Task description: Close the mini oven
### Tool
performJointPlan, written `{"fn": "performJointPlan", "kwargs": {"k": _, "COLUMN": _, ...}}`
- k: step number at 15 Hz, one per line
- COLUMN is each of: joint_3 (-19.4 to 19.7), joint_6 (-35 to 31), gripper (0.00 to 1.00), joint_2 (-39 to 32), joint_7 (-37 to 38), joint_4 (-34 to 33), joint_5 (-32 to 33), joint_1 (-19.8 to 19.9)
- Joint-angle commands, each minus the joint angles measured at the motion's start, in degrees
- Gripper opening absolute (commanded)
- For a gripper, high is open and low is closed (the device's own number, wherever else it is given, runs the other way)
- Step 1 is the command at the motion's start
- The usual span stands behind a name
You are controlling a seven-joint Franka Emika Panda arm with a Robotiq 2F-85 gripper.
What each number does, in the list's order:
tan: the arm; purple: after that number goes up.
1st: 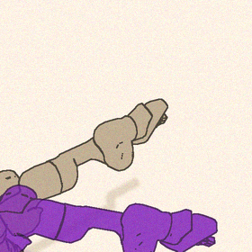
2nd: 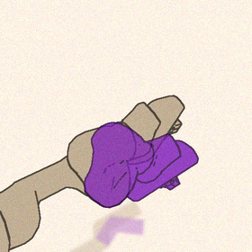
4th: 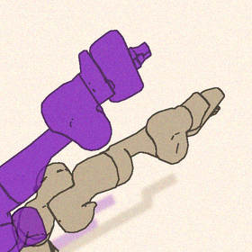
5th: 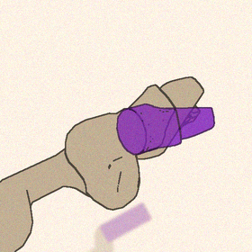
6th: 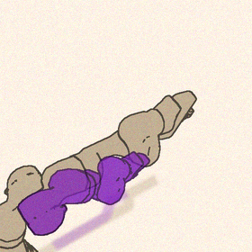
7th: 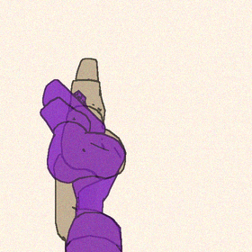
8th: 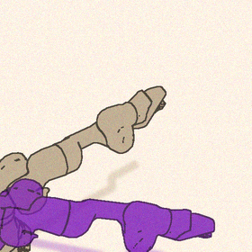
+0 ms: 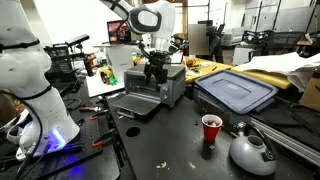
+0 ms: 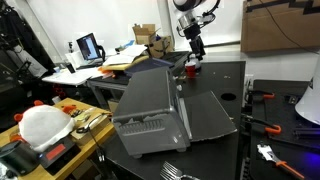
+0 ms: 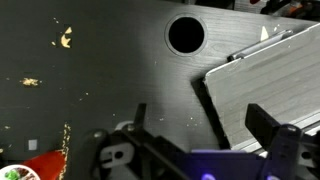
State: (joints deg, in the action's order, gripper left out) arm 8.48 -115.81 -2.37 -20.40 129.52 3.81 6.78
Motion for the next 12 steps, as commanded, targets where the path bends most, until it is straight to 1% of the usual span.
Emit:
{"fn": "performJointPlan", "kwargs": {"k": 1, "joint_3": -0.3, "joint_6": -2.2, "gripper": 1.0, "joint_2": -3.4, "joint_7": -2.6, "joint_4": 0.0, "joint_5": -6.1, "joint_1": 1.2}}
{"fn": "performJointPlan", "kwargs": {"k": 6, "joint_3": -0.7, "joint_6": -4.6, "gripper": 1.0, "joint_2": -8.0, "joint_7": -4.2, "joint_4": 0.7, "joint_5": -14.9, "joint_1": 3.2}}
{"fn": "performJointPlan", "kwargs": {"k": 12, "joint_3": -1.3, "joint_6": -5.2, "gripper": 1.0, "joint_2": -12.4, "joint_7": -7.9, "joint_4": 0.7, "joint_5": -23.6, "joint_1": 6.6}}
